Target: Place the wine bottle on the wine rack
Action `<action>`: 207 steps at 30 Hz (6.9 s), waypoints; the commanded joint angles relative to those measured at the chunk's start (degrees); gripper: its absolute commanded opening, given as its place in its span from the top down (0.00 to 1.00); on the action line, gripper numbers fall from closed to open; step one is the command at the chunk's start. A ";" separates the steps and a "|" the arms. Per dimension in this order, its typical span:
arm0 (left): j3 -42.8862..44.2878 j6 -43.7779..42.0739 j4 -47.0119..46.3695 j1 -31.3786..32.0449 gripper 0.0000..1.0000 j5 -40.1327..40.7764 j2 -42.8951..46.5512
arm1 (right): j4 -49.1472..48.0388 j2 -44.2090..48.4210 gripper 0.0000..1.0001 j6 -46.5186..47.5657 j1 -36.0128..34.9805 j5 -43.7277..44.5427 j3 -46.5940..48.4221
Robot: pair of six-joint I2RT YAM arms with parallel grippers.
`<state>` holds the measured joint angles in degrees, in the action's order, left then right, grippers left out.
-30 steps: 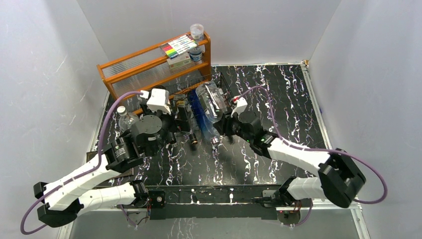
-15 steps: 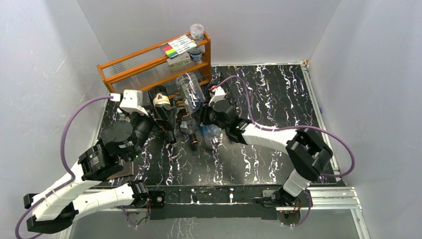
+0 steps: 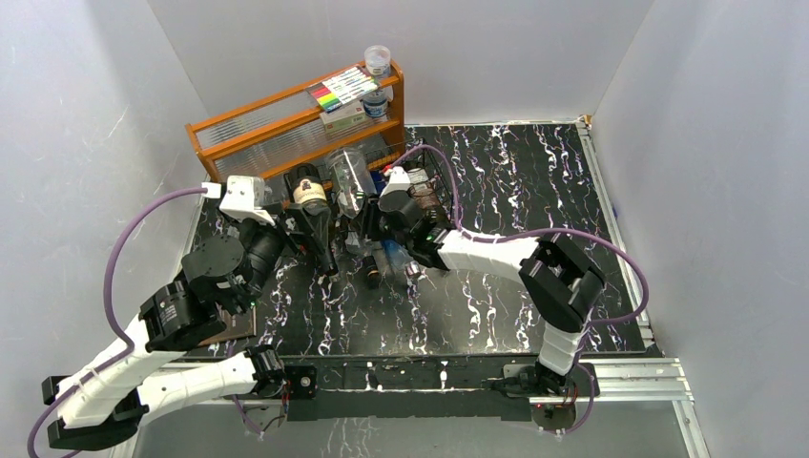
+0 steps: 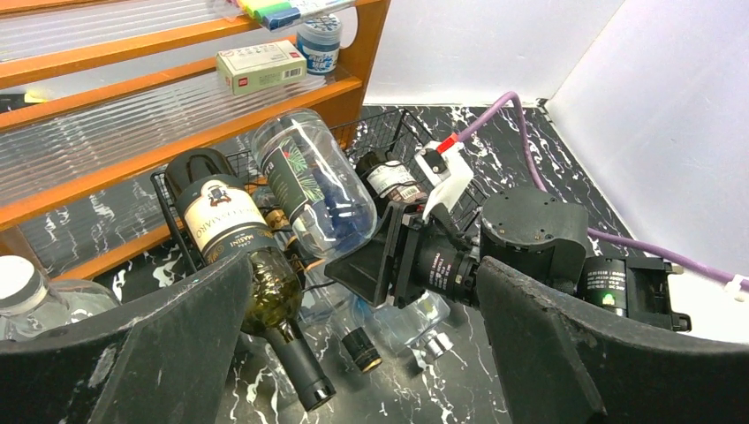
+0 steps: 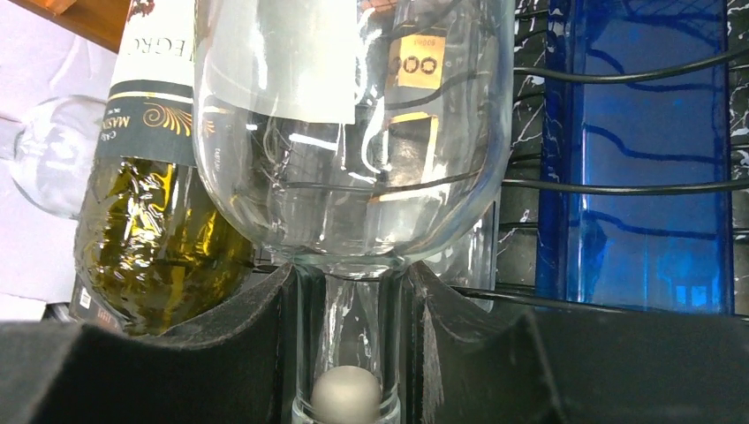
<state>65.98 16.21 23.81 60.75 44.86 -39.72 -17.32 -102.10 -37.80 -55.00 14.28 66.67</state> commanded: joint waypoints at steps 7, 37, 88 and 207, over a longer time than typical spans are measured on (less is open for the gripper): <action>1.78 -1.36 1.19 0.09 0.02 1.59 0.05 | 0.90 -1.13 0.41 -2.46 -0.21 2.53 12.82; 2.89 -7.18 6.56 -5.58 0.02 -5.35 -18.32 | 28.62 32.18 0.17 -3.76 1.49 18.31 -4.44; -5.44 4.01 6.25 -60.75 0.77 -15.42 -26.10 | 27.60 42.07 0.19 -5.59 2.18 16.78 -14.15; 7.81 7.33 4.19 -36.55 0.06 -35.69 -24.44 | 70.60 25.69 0.16 18.88 -6.44 -6.09 20.81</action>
<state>73.36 21.61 24.49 28.18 10.02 -67.70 47.81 -73.36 -19.07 -57.84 -6.33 83.81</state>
